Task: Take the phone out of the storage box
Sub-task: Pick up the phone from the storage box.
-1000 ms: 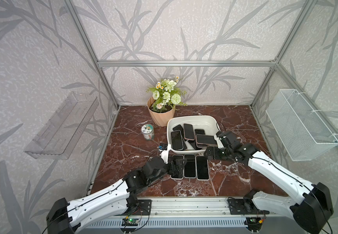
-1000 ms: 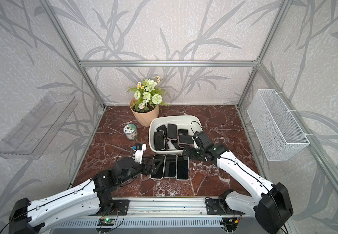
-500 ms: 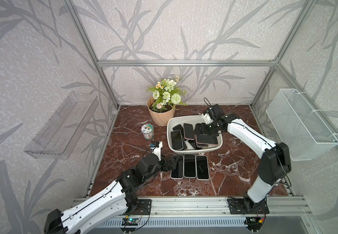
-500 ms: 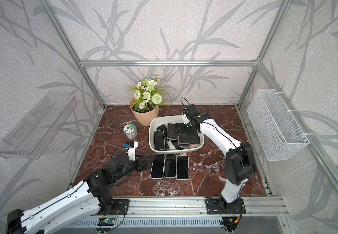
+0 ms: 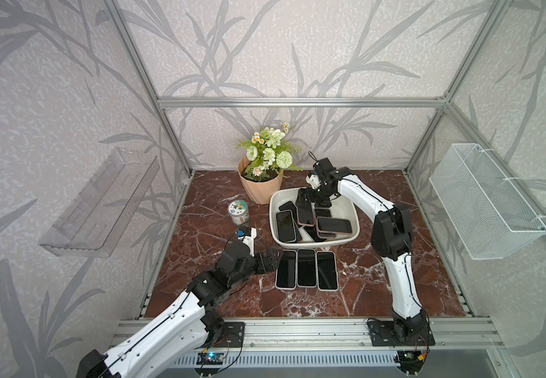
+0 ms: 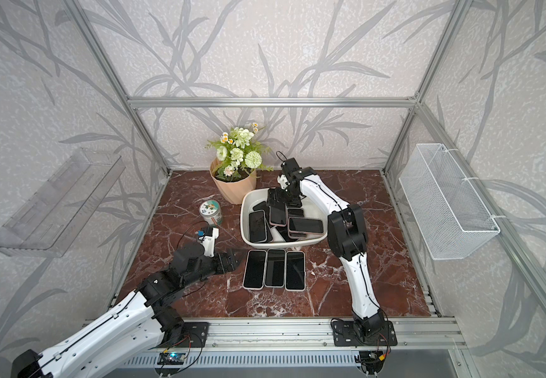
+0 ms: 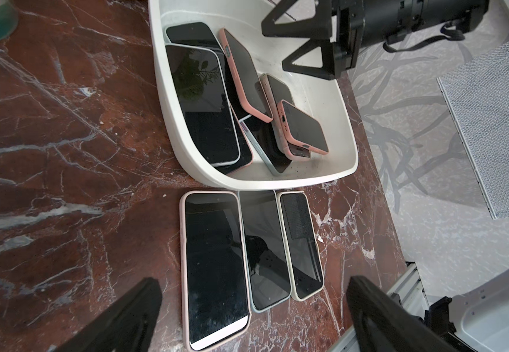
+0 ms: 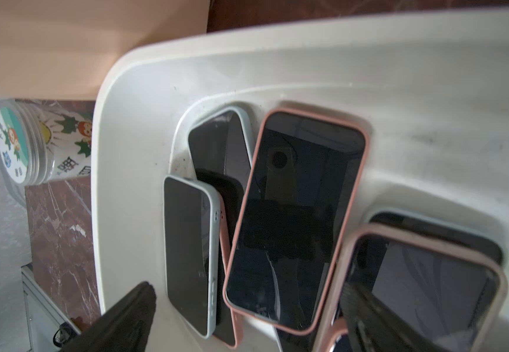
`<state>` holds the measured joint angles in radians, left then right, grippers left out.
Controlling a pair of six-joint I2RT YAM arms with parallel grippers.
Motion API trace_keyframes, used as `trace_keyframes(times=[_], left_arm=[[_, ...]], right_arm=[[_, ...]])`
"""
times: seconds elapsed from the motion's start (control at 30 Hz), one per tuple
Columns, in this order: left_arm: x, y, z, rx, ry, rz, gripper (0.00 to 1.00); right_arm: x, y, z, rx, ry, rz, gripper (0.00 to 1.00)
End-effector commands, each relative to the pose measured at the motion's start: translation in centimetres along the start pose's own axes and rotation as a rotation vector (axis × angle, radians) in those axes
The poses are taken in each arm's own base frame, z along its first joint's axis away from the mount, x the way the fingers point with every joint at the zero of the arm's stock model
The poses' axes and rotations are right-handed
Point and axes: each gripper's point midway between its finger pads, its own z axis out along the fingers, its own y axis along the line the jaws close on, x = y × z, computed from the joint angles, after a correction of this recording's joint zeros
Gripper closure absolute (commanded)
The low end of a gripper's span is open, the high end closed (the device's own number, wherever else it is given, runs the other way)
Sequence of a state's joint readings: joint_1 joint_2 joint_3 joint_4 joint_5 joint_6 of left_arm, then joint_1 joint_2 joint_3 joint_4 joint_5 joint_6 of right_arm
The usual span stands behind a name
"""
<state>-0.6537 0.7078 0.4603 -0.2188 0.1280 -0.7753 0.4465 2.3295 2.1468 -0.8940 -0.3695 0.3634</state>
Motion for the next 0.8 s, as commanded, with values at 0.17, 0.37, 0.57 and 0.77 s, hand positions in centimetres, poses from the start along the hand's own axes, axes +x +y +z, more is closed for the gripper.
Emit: trace_keyframes(times=[0.17, 0.37, 0.57, 0.77], left_arm=[[-0.2, 0.5, -0.4, -0.004, 0.002, 0.029, 0.0], [0.0, 0.7, 0.2, -0.001, 0.014, 0.021, 0.0], [0.0, 0.8, 0.6, 0.001, 0.021, 0.021, 0.0], [0.0, 0.9, 0.6, 0.0, 0.024, 0.022, 0.0]], right_arm=[[-0.5, -2.0, 2.9, 0.084, 0.084, -0.005, 0.01], [-0.6, -2.7, 4.1, 0.095, 0.091, 0.013, 0.01], [-0.1, -3.3, 5.0, 0.105, 0.116, 0.012, 0.01], [0.0, -4.1, 5.5, 0.132, 0.129, 0.013, 0.01]])
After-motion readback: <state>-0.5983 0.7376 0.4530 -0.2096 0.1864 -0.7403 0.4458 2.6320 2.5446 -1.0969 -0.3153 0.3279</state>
